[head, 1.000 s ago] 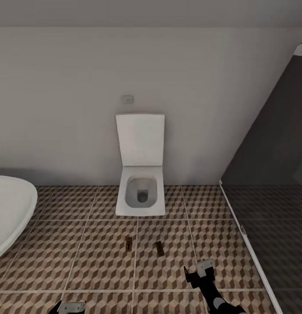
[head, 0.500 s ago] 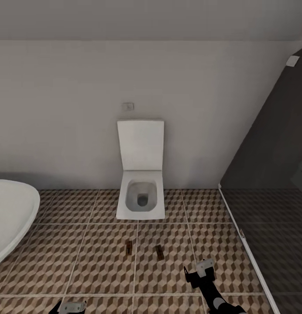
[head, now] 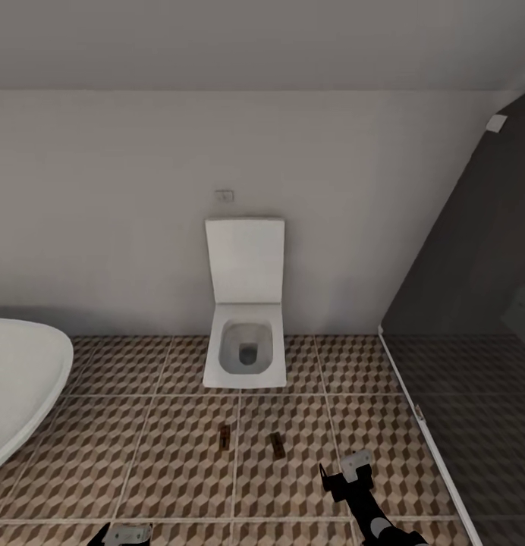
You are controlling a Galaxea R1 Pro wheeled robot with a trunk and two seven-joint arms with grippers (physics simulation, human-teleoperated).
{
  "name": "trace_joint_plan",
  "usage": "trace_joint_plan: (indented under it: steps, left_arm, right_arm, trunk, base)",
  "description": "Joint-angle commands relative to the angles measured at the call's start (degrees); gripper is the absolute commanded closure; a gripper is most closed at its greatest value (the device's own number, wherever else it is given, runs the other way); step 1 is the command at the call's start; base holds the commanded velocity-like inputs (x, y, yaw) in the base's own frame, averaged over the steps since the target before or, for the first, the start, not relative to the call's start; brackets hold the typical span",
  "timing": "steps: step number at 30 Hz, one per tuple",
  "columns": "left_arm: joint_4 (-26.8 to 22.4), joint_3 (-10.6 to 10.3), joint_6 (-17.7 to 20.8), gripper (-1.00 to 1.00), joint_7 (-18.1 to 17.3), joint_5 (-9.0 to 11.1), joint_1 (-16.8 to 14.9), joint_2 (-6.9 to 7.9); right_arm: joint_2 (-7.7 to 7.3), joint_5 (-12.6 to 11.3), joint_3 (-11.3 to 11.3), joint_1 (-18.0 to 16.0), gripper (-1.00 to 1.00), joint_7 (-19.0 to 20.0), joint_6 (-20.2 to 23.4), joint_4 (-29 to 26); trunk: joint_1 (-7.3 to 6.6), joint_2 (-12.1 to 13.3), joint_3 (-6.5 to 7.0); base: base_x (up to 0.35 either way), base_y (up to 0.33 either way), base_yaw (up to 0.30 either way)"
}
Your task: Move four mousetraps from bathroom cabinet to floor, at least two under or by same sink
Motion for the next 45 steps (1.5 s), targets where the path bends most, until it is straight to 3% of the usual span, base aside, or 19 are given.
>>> trace_joint_plan:
  steps: [1, 45]
  left_arm:
    - [0.1, -0.5, -0.2, -1.00, 0.3, 0.1, -0.1, -0.09]
    - [0.1, -0.5, -0.1, -1.00, 0.3, 0.1, 0.0, -0.32]
  right_arm:
    - [0.01, 0.6, 0.2, 0.0, -1.00, -0.6, -0.1, 0.1]
    - [0.15, 0.6, 0.2, 0.0, -1.00, -0.6, 0.0, 0.1]
  trunk:
    - [-0.22, 0.4, 0.23]
    - [-9.89, 18.0, 12.12]
  base:
    - [0.000, 0.000, 0.000]
    - [0.000, 0.000, 0.000]
